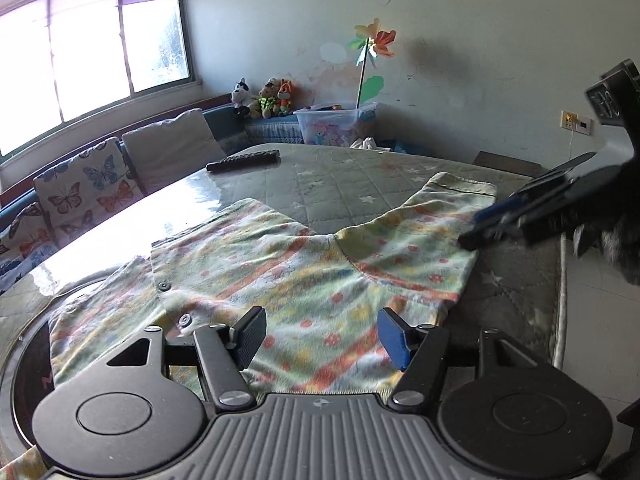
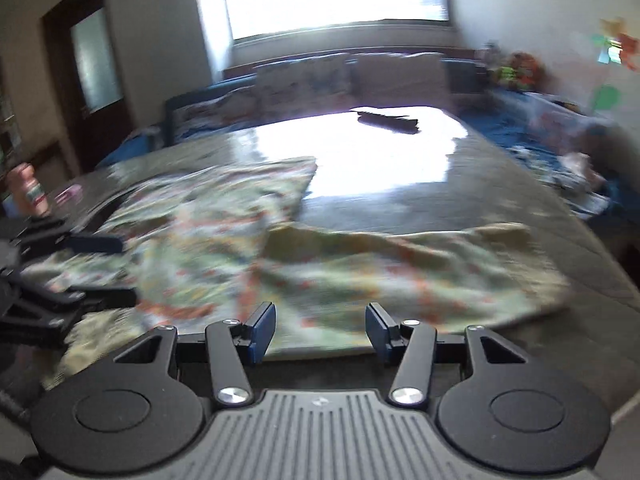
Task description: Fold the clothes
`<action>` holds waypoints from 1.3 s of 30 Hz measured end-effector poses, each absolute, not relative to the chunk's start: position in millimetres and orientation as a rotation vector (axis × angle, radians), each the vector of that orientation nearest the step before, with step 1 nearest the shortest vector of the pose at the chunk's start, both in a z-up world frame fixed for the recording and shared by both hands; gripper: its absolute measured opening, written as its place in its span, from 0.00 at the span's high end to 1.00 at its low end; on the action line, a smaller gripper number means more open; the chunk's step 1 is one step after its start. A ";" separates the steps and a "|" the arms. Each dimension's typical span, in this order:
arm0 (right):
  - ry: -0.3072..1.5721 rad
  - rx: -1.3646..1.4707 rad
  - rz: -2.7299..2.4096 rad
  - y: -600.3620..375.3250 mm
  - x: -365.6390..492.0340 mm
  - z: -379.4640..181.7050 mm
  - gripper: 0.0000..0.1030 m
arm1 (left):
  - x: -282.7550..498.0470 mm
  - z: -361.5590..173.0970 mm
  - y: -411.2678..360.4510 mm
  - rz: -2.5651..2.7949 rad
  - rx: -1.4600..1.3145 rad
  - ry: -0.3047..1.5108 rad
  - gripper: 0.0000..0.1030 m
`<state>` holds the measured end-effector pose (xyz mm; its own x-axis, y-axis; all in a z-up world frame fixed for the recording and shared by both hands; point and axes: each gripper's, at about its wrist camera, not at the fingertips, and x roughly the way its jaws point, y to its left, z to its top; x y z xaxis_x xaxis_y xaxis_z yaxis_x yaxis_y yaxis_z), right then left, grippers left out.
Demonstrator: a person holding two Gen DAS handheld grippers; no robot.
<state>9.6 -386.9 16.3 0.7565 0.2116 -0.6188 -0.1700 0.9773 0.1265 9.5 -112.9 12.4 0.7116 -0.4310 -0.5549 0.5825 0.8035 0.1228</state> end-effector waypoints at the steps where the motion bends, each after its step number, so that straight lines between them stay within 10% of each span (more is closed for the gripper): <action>1: 0.676 0.066 0.146 -397.3 12.3 15.4 0.51 | 11.1 11.3 -115.5 -0.568 0.300 0.540 0.37; 15: 0.672 0.108 -0.175 -462.8 49.2 -14.0 0.59 | 22.6 6.4 -132.5 -0.540 0.302 0.582 0.34; 21: 0.647 0.121 -0.167 -464.1 55.4 -8.4 0.91 | 28.6 9.1 -138.1 -0.537 0.315 0.603 0.34; 39: 0.506 0.184 -0.100 -456.9 47.6 45.4 0.95 | 28.4 -9.6 -154.4 -0.567 0.345 0.632 0.31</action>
